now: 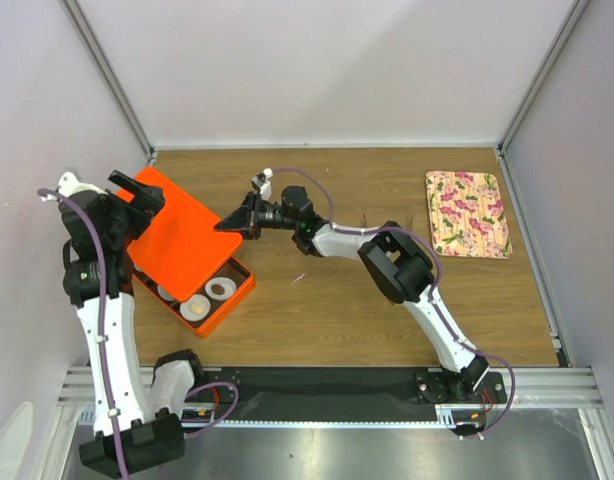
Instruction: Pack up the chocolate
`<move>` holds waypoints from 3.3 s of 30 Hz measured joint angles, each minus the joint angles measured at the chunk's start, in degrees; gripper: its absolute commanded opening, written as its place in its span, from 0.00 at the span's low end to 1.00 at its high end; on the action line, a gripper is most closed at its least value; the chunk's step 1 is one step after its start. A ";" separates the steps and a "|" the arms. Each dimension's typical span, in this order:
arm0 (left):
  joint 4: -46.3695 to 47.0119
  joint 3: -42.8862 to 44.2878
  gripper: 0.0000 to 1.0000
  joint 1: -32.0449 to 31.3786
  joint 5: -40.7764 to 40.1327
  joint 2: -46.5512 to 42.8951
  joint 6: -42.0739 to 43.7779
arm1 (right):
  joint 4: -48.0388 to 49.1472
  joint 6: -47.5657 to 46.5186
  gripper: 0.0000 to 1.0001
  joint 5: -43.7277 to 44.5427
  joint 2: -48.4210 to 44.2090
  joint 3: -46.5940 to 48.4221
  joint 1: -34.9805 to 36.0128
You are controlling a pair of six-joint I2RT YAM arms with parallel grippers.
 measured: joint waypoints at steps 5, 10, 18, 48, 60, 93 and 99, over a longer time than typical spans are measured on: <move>0.85 -3.19 0.96 0.00 0.37 2.43 0.02 | -5.66 -1.57 0.00 1.75 2.12 0.00 1.95; 3.39 -5.46 0.96 0.00 -0.09 4.52 0.42 | -8.57 -1.90 0.00 4.02 2.54 -1.88 3.02; 7.28 -9.68 0.95 0.00 -0.09 12.52 0.48 | -8.70 -1.60 0.00 5.99 2.54 -4.44 3.37; 9.62 -10.62 0.95 0.00 -1.62 22.60 4.04 | 0.63 0.90 0.15 6.45 2.40 -12.20 2.67; 8.48 -10.64 0.95 0.00 -3.41 24.90 4.52 | -1.75 -0.63 0.35 6.54 1.29 -12.26 2.60; 8.00 -11.69 0.95 0.02 -5.57 27.45 4.96 | -12.66 -10.12 0.38 9.75 -6.80 -17.62 0.46; 7.98 -12.20 0.95 0.02 -5.55 27.45 4.96 | -14.12 -12.17 0.38 11.23 -9.20 -18.67 -0.39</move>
